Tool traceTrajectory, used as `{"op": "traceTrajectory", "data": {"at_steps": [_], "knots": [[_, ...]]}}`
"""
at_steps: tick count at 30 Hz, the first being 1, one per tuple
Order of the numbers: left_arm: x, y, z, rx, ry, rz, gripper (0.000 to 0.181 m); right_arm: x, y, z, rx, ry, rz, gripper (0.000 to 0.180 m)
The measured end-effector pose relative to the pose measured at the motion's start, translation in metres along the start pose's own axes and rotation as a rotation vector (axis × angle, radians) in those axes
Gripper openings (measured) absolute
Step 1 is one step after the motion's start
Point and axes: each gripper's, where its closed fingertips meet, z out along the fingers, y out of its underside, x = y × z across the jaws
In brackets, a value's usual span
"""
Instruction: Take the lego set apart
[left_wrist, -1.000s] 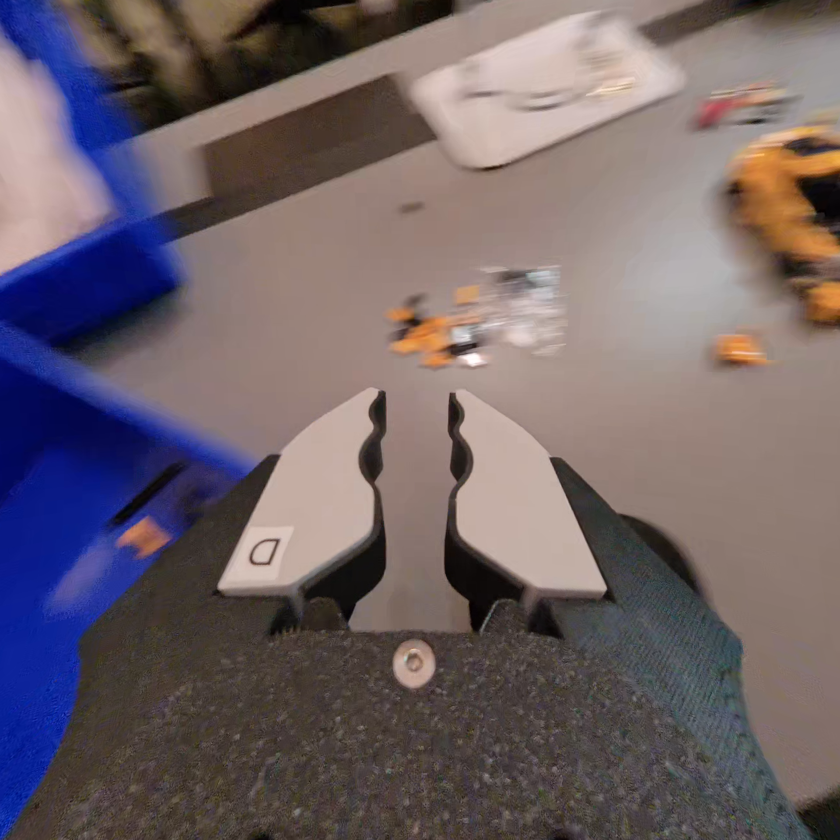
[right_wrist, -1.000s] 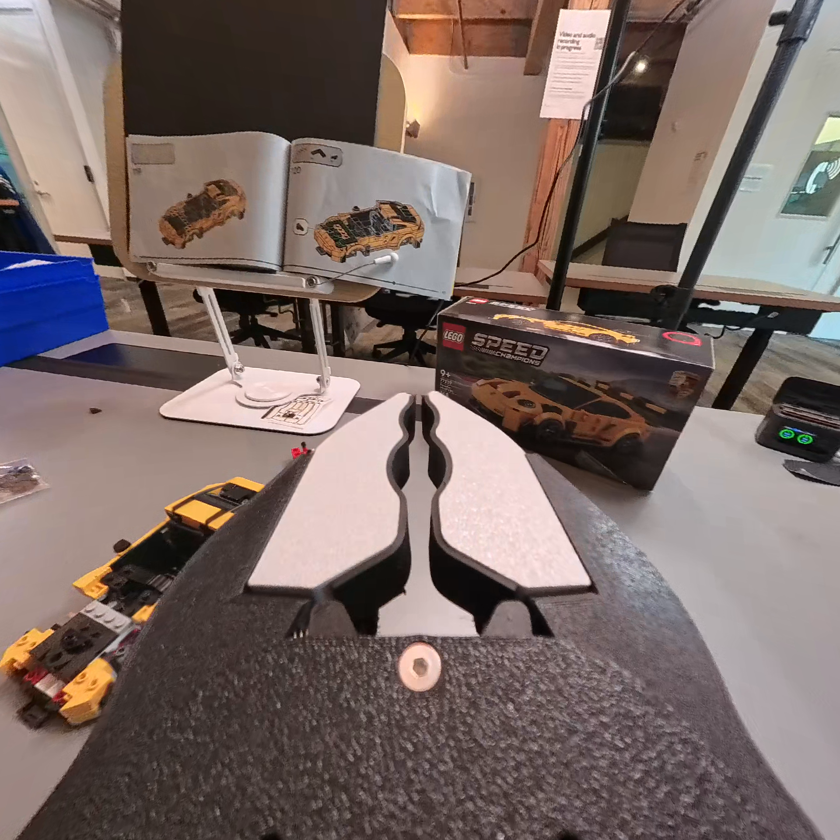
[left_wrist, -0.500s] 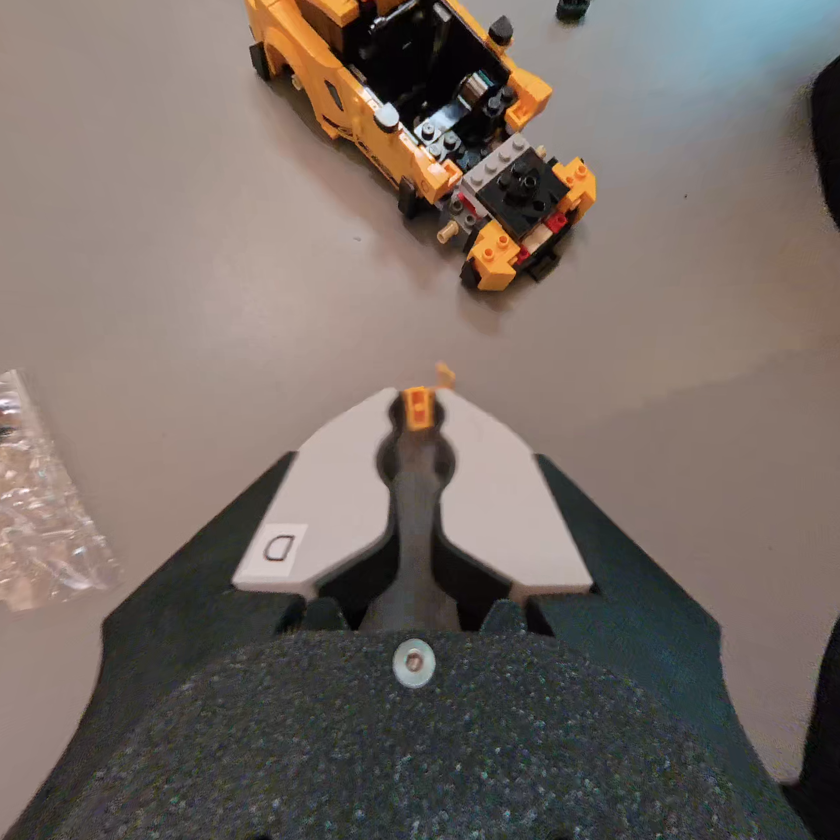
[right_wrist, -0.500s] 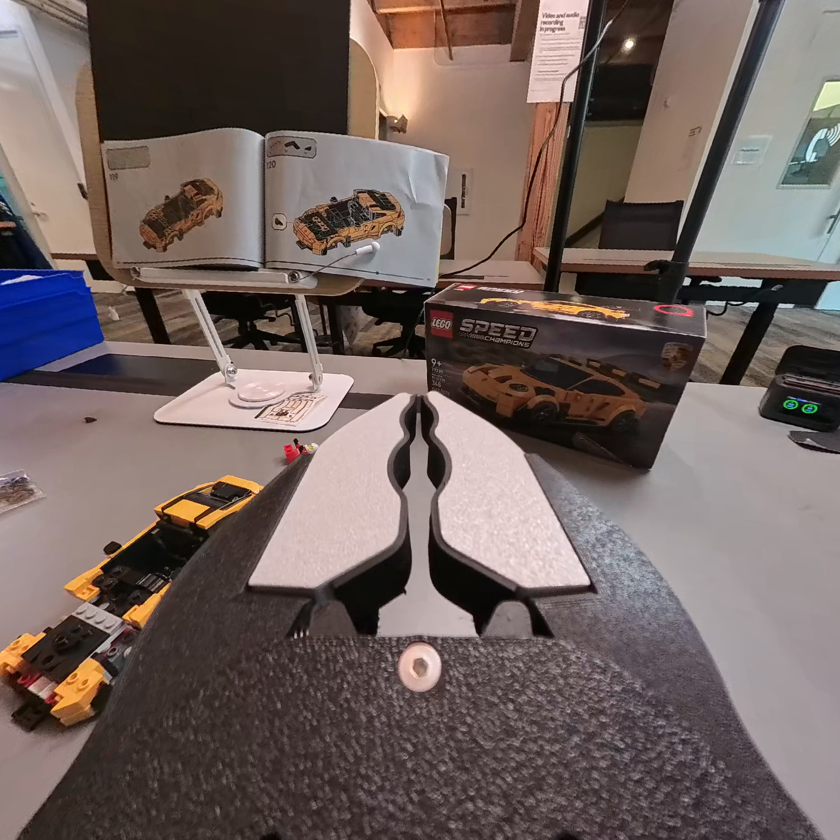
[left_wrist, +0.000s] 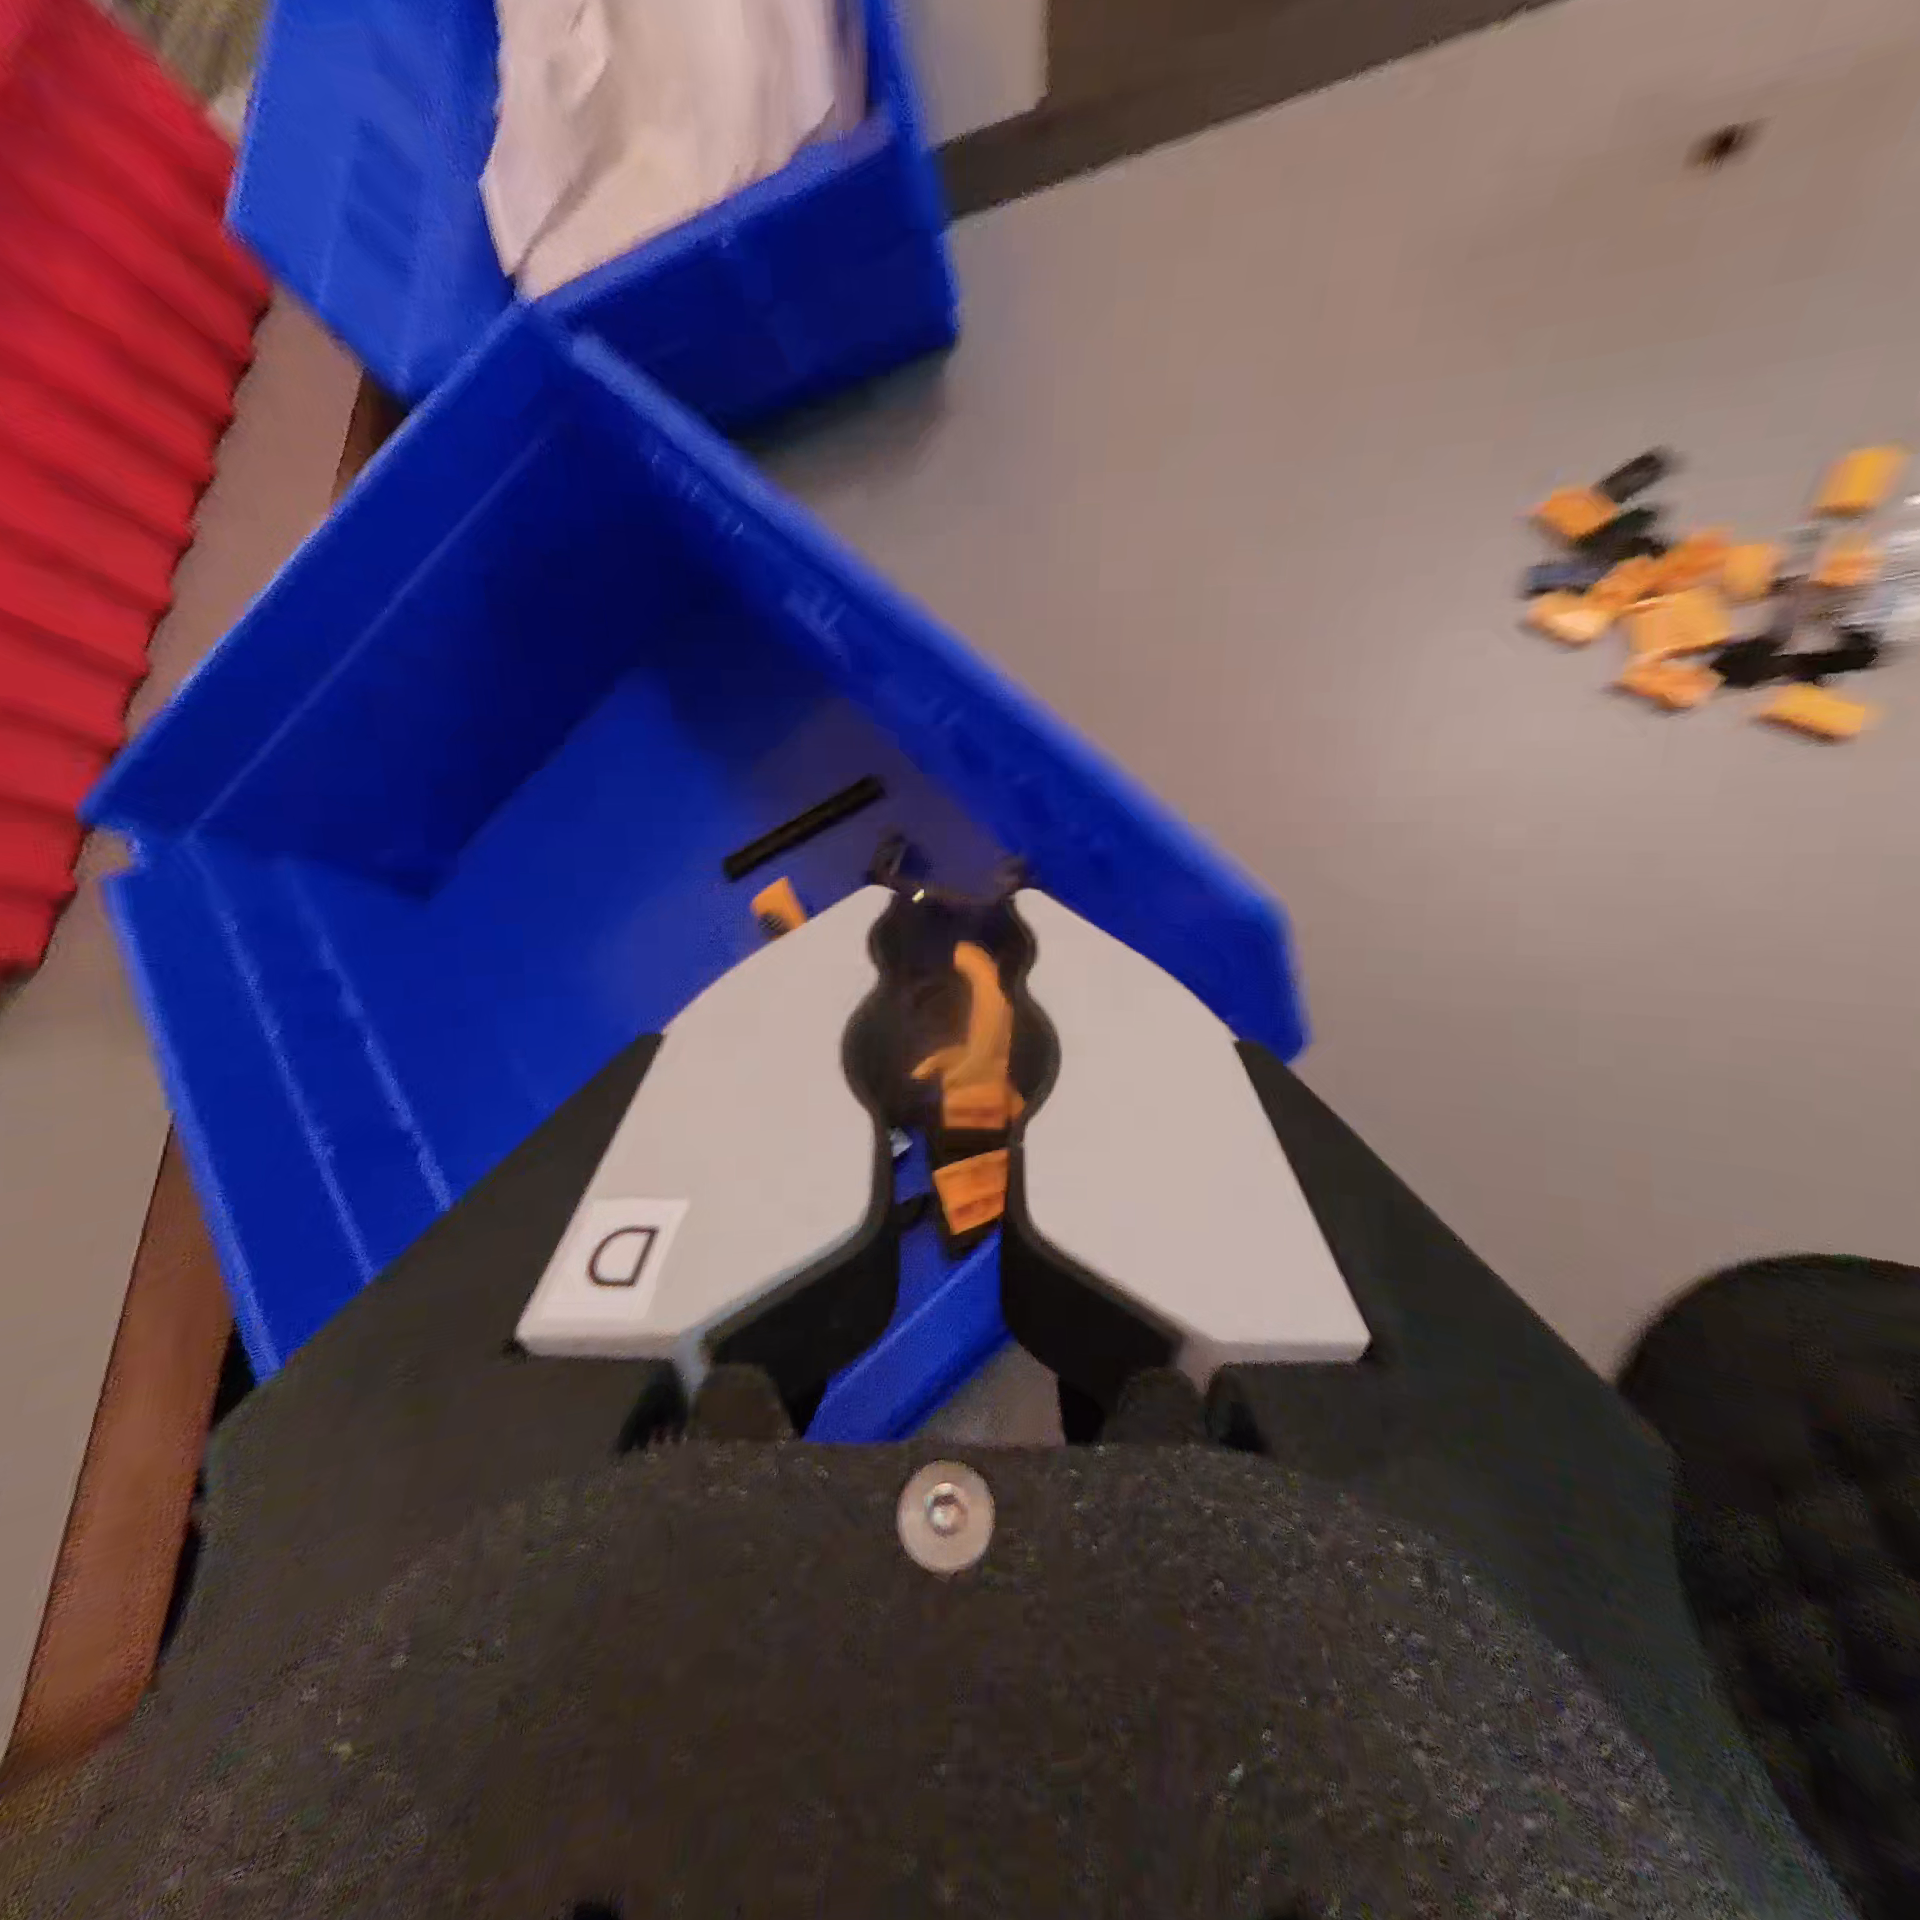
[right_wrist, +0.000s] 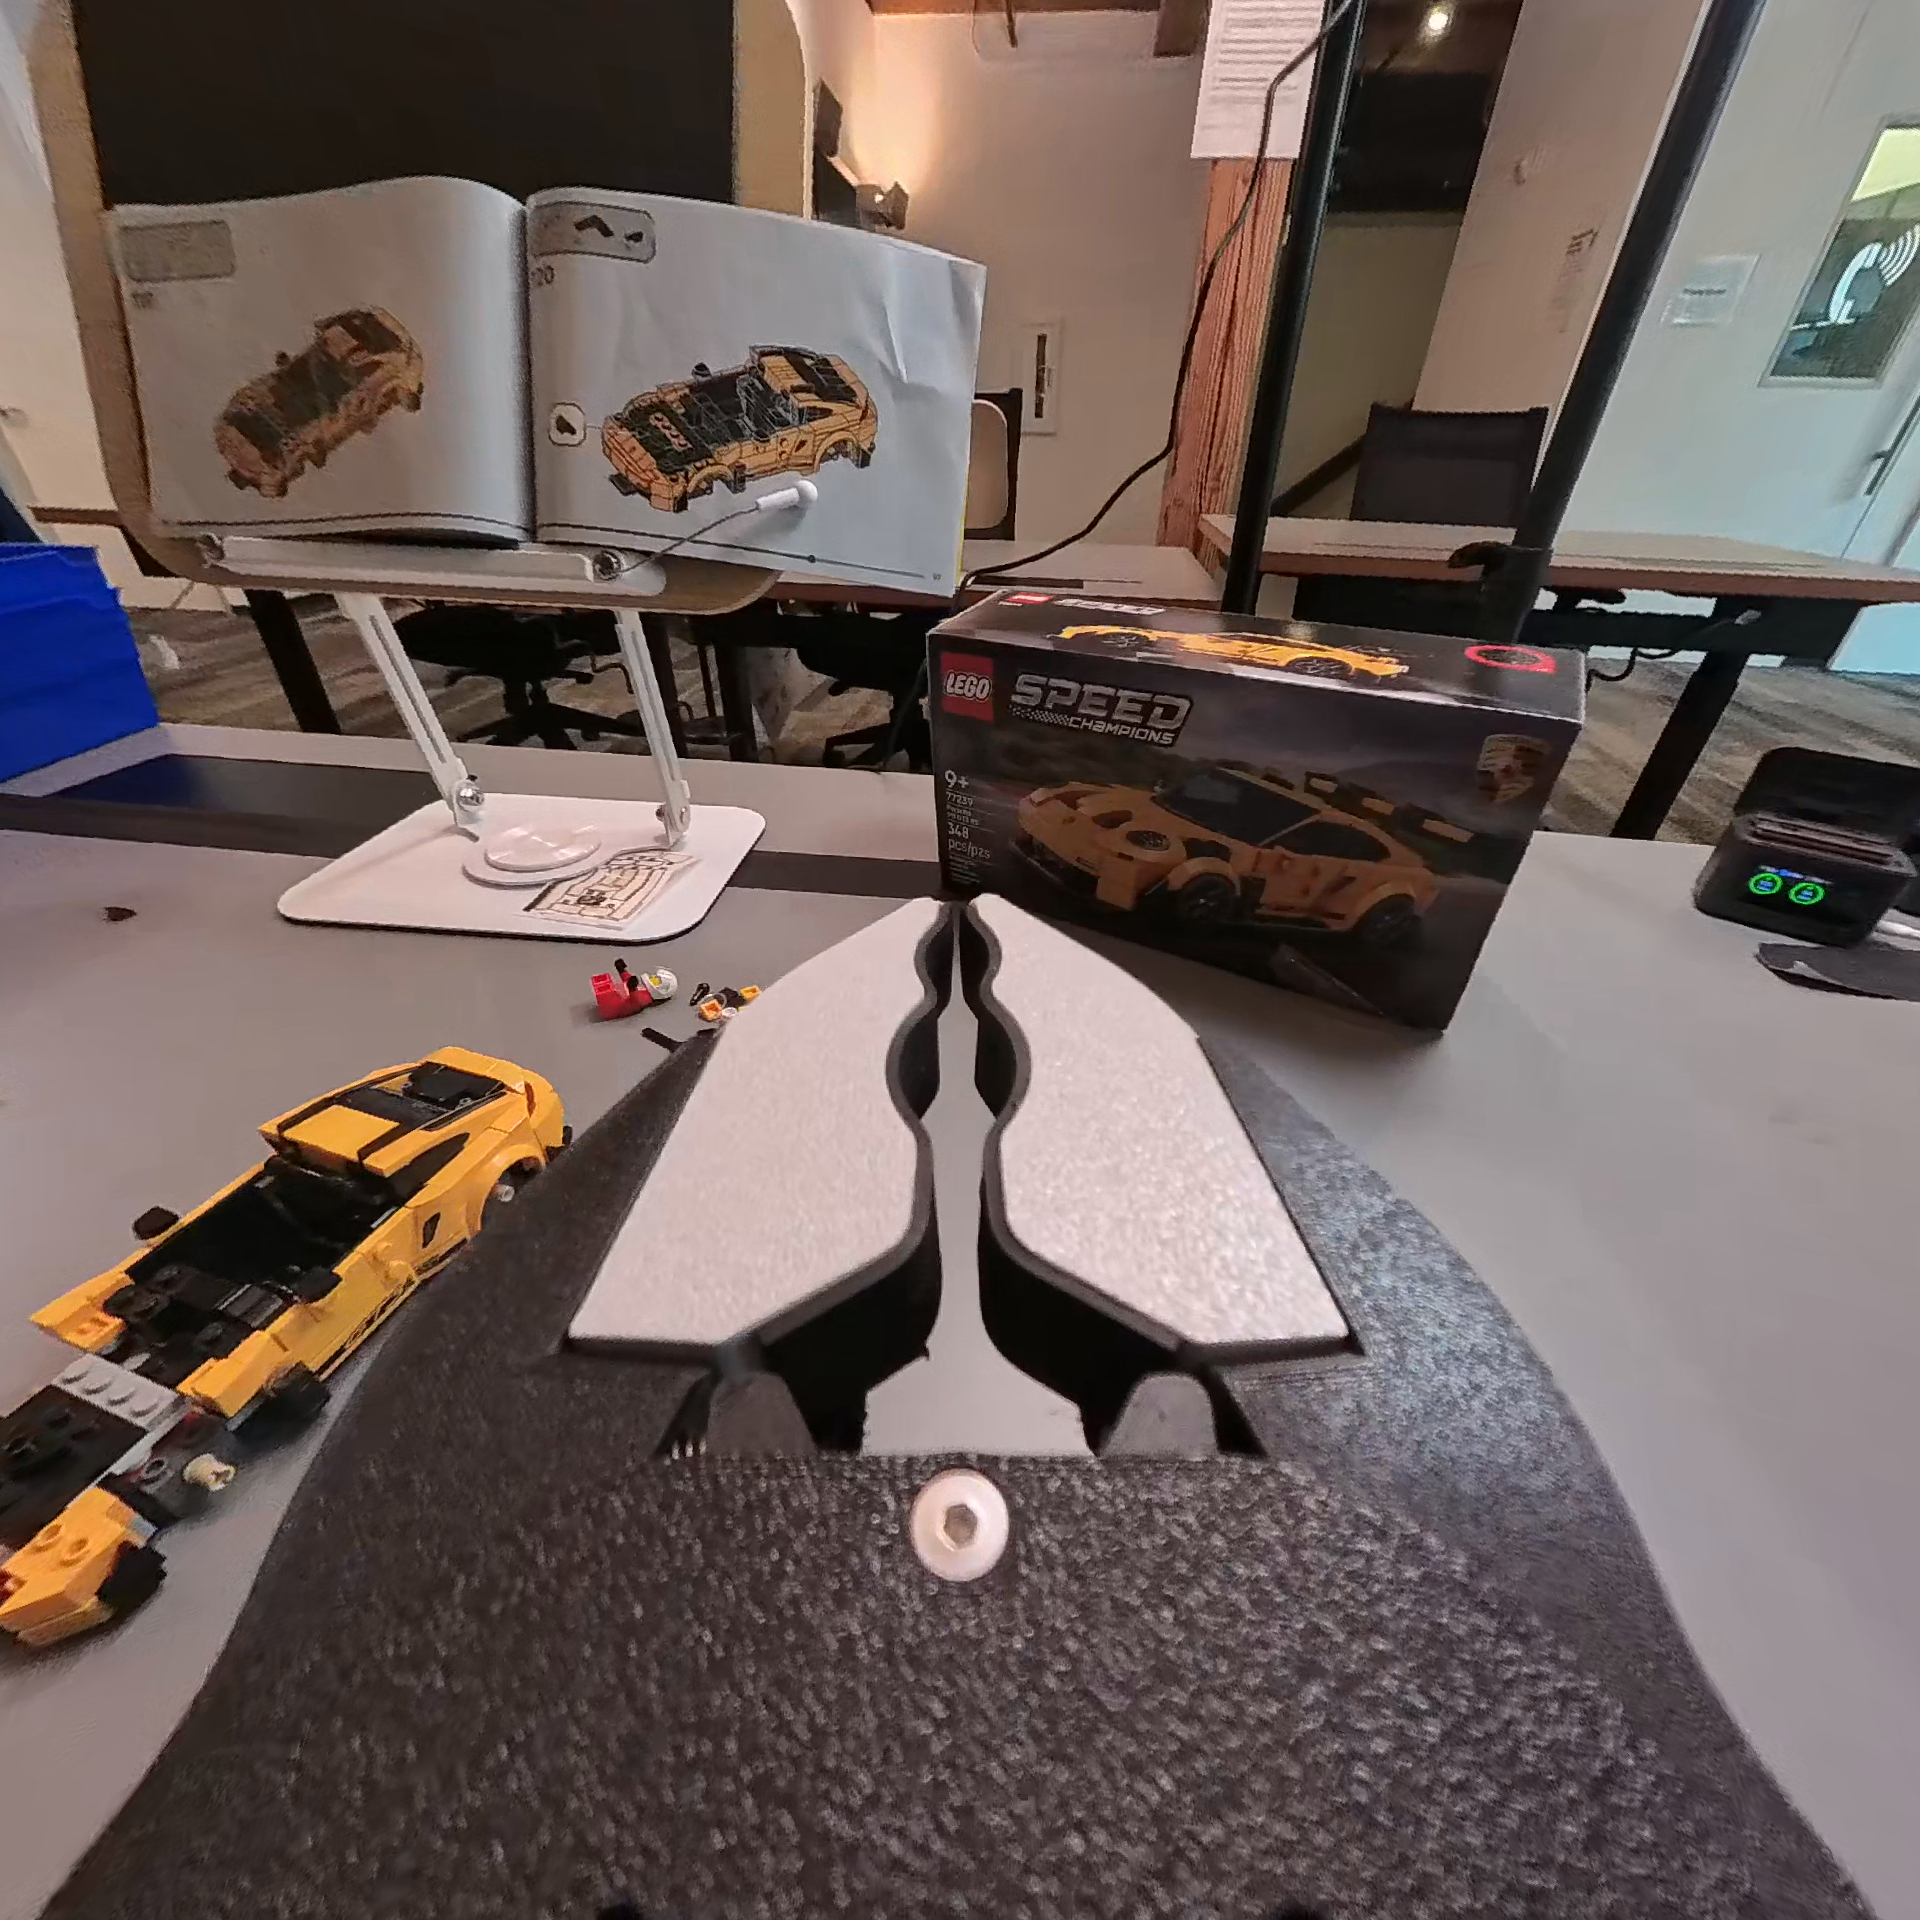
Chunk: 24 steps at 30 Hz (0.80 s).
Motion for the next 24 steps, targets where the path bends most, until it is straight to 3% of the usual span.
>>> {"op": "traceTrajectory", "data": {"at_steps": [2,8,15,19,24], "knots": [[-0.01,0.011,0.007,-0.03,-0.032,-0.022,0.031,0.0,0.001,0.0,-0.006,0.006,-0.012,0.001],[0.022,-0.046,-0.019,0.25,0.002,0.0,0.032,-0.003,0.017,0.006,-0.074,-0.014,-0.04,0.001],[0.182,-0.104,-0.054,0.455,0.552,0.133,0.031,-0.018,0.031,0.01,-0.136,-0.091,-0.071,0.003],[0.273,-0.1,-0.059,0.411,0.822,0.283,0.032,-0.03,0.038,0.01,-0.162,-0.145,-0.098,0.003],[0.344,-0.084,-0.054,0.352,0.99,0.431,0.033,-0.04,0.043,0.01,-0.178,-0.197,-0.119,0.004]]}}
